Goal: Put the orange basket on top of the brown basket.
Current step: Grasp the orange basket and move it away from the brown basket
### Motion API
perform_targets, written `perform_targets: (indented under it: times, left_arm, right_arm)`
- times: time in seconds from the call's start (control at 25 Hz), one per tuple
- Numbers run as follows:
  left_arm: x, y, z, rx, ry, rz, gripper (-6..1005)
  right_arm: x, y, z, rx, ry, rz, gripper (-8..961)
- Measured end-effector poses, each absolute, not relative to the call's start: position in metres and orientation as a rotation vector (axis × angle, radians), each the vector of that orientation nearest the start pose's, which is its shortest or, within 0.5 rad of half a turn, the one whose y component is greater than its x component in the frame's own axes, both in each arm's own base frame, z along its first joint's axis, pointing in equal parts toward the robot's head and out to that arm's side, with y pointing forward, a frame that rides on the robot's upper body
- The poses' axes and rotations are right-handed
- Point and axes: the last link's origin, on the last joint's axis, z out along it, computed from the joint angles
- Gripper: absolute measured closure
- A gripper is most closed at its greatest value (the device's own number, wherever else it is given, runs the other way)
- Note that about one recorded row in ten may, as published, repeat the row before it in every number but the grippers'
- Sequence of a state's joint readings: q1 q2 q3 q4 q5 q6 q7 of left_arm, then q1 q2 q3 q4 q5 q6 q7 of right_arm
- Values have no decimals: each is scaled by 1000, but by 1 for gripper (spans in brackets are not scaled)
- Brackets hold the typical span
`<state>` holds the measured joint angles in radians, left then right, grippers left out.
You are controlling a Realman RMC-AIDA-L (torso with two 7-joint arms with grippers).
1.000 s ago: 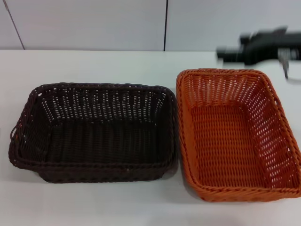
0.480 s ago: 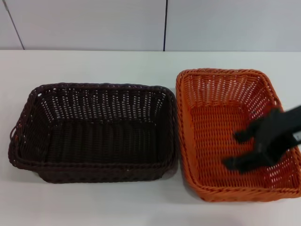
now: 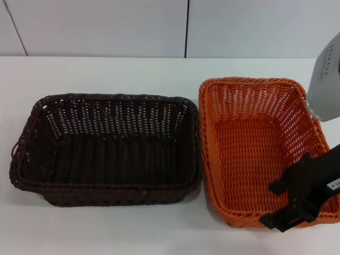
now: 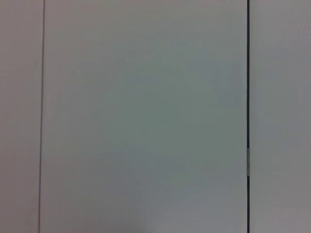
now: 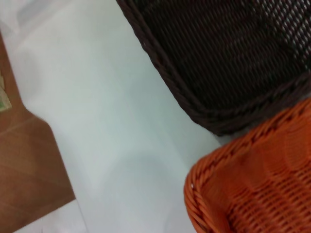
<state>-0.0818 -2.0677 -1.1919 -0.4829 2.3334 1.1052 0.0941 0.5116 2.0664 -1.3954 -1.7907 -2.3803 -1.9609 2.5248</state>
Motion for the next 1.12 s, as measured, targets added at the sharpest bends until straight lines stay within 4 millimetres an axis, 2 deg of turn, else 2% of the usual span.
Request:
perform_targets:
  times: [0.24, 0.52, 0.56, 0.76, 0.96, 1.12]
  left_arm:
    - [-388, 259, 30, -1204, -645, -517, 258]
    - [-388, 262, 30, -1209, -645, -518, 258]
    - [-387, 263, 30, -1209, -645, -517, 258]
    - [-388, 264, 31, -1209, -641, -516, 258]
    - [-389, 266, 32, -1206, -641, -509, 258]
    - [-390, 268, 32, -1212, -640, -503, 258]
  right_arm:
    - [132, 292, 28, -2891, 685, -542, 285]
    - [143, 300, 4, -2906, 704, -628, 305]
    - [147, 301, -4, -2892, 694, -668, 307]
    - [155, 301, -17, -2837, 612, -790, 321]
    - [152, 303, -19, -2827, 586, -782, 335]
    - [149, 304, -19, -2827, 571, -773, 490]
